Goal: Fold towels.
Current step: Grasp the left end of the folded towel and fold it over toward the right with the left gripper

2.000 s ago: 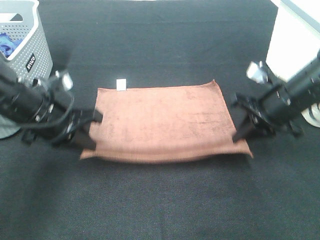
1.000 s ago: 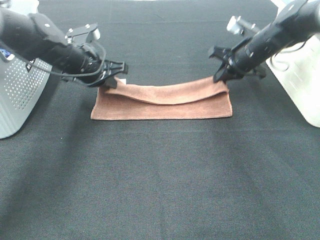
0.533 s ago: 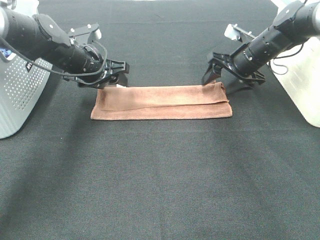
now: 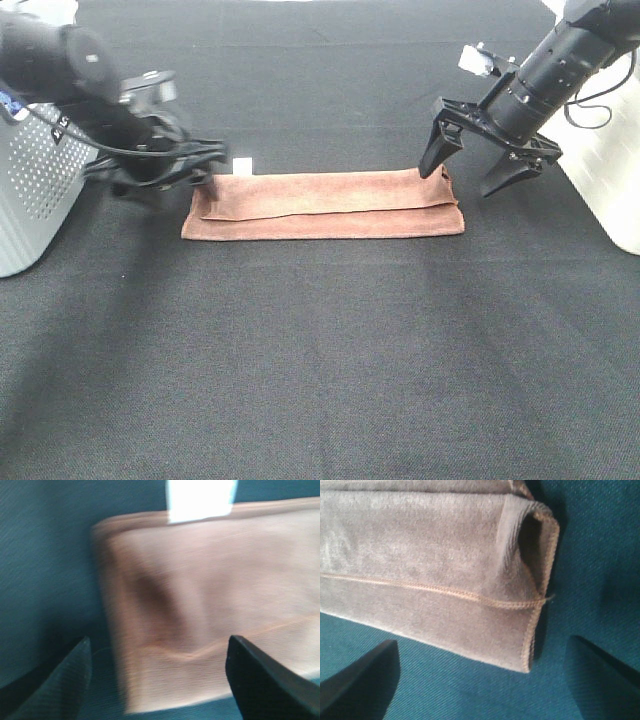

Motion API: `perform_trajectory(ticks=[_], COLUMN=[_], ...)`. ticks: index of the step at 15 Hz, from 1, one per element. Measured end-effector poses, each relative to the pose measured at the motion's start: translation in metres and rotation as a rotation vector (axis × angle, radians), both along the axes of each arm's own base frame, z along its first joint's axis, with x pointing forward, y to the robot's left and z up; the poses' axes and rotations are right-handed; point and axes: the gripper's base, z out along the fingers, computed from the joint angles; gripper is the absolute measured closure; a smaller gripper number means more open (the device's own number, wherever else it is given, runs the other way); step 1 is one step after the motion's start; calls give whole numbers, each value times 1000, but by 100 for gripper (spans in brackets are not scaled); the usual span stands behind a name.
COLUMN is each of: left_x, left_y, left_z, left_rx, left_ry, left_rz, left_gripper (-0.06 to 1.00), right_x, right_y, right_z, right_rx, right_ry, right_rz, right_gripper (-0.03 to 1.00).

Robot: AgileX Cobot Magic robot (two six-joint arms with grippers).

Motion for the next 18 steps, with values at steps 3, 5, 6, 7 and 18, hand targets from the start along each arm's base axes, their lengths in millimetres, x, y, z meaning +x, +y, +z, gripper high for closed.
perform_trajectory(ticks=[3, 5, 6, 7, 18], left_x=[3, 8, 12, 15, 24], left_y=[1, -3, -5, -6, -5], left_z=[-12, -19, -20, -20, 11], left_rx=[-24, -60, -74, -85, -1], left_ry=[34, 46, 49, 53, 36], left_rz=[23, 49, 52, 50, -63], left_gripper=[23, 23, 24, 27, 92], right_x=[0, 0, 0, 0, 1], right_y=[0, 0, 0, 0, 0], right_z=[0, 0, 0, 1, 1], right_rx=[0, 0, 0, -1, 0], right_ry=[1, -1, -2, -6, -6], right_rz=[1, 0, 0, -2, -3], right_gripper=[13, 13, 13, 13, 13])
